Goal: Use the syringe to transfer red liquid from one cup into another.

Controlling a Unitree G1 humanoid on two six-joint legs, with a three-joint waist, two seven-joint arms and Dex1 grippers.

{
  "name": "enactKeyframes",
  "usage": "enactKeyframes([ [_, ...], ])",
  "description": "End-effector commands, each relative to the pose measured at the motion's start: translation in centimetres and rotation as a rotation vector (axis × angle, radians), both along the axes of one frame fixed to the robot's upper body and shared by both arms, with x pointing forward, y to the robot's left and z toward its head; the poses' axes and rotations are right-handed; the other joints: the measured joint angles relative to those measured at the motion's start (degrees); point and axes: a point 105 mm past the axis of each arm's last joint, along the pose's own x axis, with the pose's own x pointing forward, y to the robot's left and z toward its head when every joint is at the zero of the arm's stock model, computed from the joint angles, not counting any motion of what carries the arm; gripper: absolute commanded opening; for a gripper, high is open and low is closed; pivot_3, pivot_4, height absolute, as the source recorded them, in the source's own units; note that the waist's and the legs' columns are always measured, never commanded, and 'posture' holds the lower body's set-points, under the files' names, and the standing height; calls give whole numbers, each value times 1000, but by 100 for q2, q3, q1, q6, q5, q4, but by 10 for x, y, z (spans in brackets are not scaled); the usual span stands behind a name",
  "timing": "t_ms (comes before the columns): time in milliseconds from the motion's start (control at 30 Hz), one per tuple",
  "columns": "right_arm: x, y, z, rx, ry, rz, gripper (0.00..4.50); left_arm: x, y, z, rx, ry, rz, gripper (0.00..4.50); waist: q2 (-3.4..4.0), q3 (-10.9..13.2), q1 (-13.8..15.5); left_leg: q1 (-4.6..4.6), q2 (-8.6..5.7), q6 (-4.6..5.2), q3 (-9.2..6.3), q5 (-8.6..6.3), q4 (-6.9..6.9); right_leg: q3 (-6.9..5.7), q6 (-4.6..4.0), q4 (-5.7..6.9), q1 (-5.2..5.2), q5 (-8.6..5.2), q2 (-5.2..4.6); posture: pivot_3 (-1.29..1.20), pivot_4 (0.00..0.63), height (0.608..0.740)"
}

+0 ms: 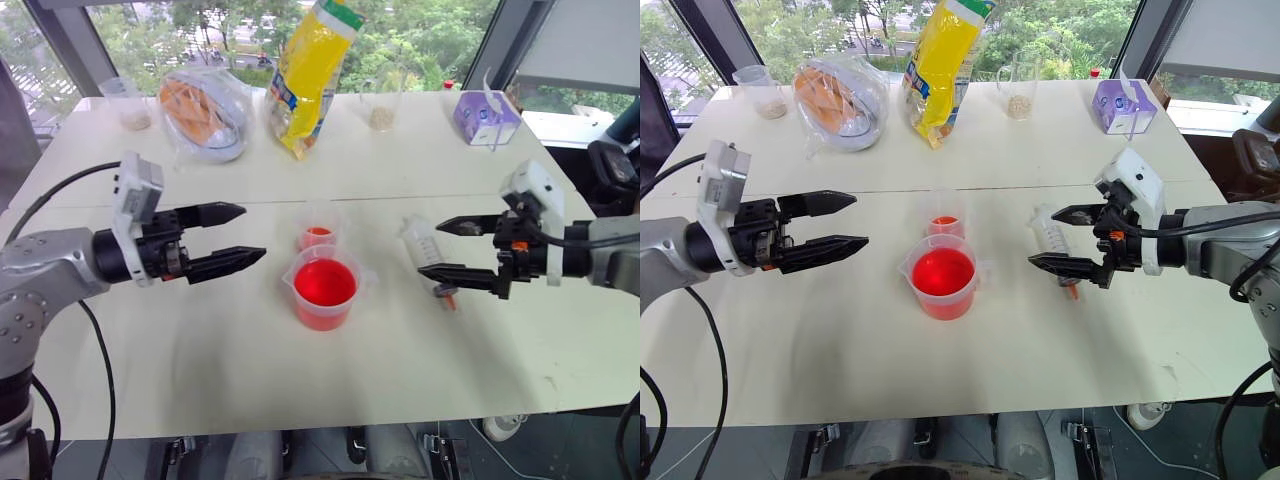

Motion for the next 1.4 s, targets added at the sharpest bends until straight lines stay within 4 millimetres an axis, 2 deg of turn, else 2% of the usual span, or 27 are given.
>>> enactKeyframes([
  [33, -2, 0, 10, -14, -53, 5, 4466, -1, -4, 9, -8, -46, -8, 4500, 0, 0, 0, 0, 0, 0, 0, 0, 0, 0, 0, 0, 0, 0, 0, 0, 150, 740],
  [567, 6, -9, 4, -45, -52, -60, 4466, 3, -8, 13, -33, -59, -18, 4500, 0, 0, 1, 0, -1, 0, 1, 0, 1, 0, 10, 1, 0, 6, 0, 0, 150, 740],
  [833, 30, -27, -1, -80, -5, -246, 4466, 6, -13, 9, -38, -72, -34, 4500, 0, 0, -3, 1, -1, 0, 4, 0, 2, 2, 4, 2, 0, 3, 0, 0, 150, 740],
  [1167, 72, -33, -37, -117, 240, -439, 4466, 15, -21, 6, -48, -86, -75, 4500, -1, -1, -13, 1, -3, 0, 7, 1, 2, 4, 13, 3, -1, 11, 2, 0, 150, 740],
  [1400, 87, -26, -64, -163, 294, -436, 4466, 16, -25, 2, -66, -97, -68, 4500, -2, -1, -11, -1, -4, 2, 9, 0, 2, 3, 18, 2, -1, 13, 1, 0, 150, 740],
])
